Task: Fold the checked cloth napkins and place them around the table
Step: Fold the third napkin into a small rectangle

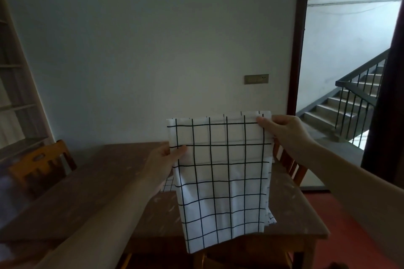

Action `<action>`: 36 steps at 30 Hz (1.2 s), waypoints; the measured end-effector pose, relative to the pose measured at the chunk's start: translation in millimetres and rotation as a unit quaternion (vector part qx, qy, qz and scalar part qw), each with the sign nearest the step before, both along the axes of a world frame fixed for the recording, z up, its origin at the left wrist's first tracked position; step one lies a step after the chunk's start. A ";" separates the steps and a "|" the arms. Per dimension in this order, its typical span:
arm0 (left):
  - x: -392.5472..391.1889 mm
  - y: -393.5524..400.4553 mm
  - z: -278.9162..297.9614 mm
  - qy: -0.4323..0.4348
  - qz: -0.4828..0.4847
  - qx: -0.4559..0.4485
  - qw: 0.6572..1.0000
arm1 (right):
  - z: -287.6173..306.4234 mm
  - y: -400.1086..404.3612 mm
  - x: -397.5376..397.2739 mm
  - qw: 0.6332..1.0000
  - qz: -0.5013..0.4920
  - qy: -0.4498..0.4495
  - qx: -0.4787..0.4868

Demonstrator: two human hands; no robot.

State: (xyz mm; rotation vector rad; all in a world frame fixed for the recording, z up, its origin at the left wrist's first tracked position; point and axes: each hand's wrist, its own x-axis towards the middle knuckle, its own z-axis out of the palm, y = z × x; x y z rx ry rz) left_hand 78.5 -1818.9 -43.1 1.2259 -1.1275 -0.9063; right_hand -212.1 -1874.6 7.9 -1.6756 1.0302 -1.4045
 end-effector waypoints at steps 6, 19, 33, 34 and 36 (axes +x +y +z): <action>1.1 6.6 -3.2 0.005 -0.007 0.000 1.000 | 2.1 2.9 -0.7 1.000 -0.006 0.020 -0.014; 1.8 16.4 -3.9 0.077 -0.029 -0.009 0.997 | -3.3 -4.4 4.6 0.999 -0.020 0.007 -0.026; -3.8 31.0 -14.6 0.025 -0.046 0.046 0.998 | -60.0 2.4 -2.7 0.902 0.244 0.210 0.287; -1.0 30.7 -15.3 0.053 -0.046 0.063 0.995 | -62.8 3.2 -1.3 0.905 0.250 0.182 0.290; 5.3 33.1 -17.4 0.097 -0.073 0.113 0.986 | -60.8 -0.9 1.1 0.917 0.252 0.117 0.285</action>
